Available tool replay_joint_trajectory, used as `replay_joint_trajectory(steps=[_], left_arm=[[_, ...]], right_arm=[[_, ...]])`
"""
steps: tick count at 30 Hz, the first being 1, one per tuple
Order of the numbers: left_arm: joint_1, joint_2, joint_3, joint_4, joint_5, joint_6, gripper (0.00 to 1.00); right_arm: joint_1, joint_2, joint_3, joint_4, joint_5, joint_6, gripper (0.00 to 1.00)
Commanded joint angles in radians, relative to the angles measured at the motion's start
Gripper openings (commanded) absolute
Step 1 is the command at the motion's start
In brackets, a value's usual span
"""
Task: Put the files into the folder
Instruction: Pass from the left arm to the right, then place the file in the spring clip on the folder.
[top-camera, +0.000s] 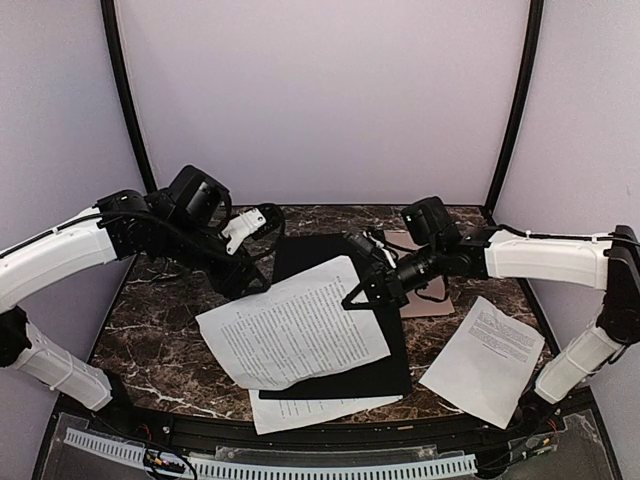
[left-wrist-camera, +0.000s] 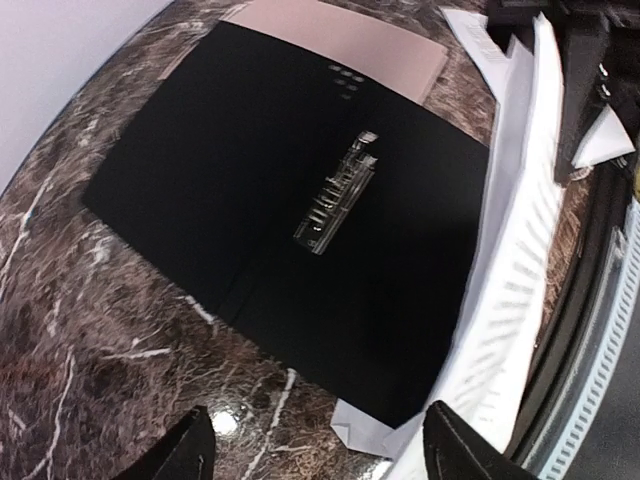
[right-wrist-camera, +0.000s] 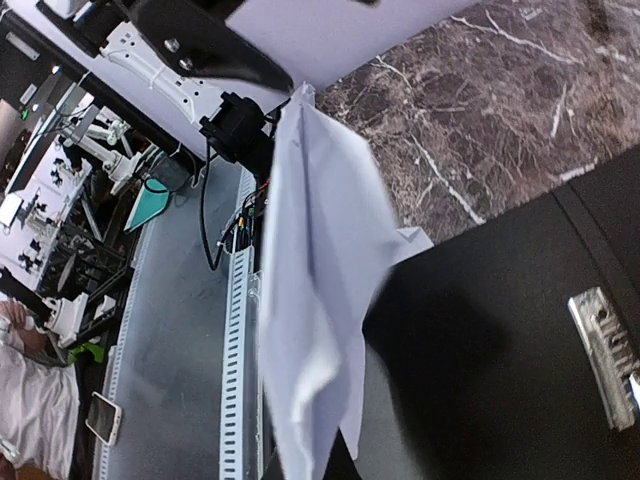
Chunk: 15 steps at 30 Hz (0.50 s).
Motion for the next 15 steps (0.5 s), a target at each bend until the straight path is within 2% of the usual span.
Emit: replay_joint_trajectory(steps=[1,4,8,15], left_arm=[[0.010,-0.071,0.018,0.059,-0.325,-0.058,0.76],[0.009,-0.051,0.020,0.062,-0.405,-0.076,0.82],[0.008,-0.026,0.019,0.061,-0.440,-0.098,0.83],[0.008,-0.016,0.002,0.083,-0.409,-0.109,0.84]], right_arm=[[-0.018,-0.049,-0.103,0.117,0.076,0.323,0.00],[-0.053,-0.066,-0.182,0.154,0.136,0.456,0.00],[-0.125,-0.119,-0.282,0.205,0.195,0.570,0.00],[-0.203,-0.160,-0.350,0.167,0.230,0.631,0.00]])
